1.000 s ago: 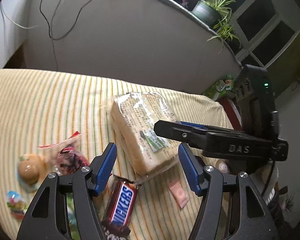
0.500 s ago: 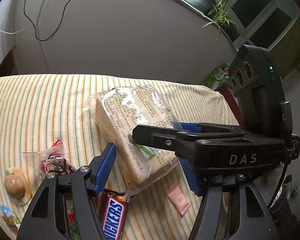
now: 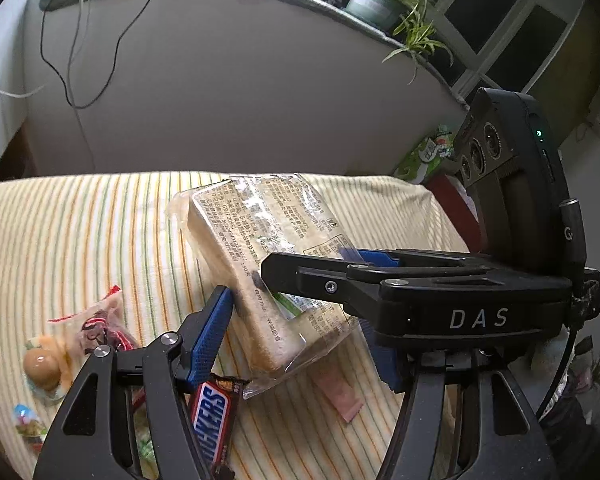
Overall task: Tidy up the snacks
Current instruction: 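Carry the bread loaf with the right tool into the box and release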
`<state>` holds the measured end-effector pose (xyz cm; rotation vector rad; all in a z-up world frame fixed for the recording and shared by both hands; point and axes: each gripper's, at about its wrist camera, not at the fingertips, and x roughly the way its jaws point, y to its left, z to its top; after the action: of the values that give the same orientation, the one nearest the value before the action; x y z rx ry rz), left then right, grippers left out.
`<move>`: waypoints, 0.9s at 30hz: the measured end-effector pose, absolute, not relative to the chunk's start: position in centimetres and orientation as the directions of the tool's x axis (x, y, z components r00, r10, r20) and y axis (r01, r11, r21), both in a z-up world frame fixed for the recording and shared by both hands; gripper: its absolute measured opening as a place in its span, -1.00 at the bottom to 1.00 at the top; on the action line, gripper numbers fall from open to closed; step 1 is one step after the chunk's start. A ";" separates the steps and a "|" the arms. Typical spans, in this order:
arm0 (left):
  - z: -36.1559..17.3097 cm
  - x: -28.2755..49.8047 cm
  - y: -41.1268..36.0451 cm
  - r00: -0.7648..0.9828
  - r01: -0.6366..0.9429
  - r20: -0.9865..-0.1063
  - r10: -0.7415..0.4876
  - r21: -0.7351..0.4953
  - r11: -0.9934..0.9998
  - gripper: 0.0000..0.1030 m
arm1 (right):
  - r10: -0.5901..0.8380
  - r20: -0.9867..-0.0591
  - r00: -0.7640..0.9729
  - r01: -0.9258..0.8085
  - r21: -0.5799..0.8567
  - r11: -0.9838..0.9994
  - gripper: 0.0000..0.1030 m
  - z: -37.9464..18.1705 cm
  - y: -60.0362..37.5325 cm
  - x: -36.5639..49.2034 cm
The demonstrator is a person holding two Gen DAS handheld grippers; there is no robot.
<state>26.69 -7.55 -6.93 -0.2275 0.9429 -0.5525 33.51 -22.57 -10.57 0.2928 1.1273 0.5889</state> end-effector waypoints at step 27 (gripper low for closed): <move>-1.6 18.4 4.7 0.677 0.230 -0.611 -0.411 -0.356 0.906 0.22 | 0.642 -0.713 0.284 -0.506 0.457 0.731 0.27 -3.1 -9.2 27.6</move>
<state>18.37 4.70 -1.64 -0.2598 0.7457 -0.3648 27.64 -9.17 -3.13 0.1521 1.0271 0.7718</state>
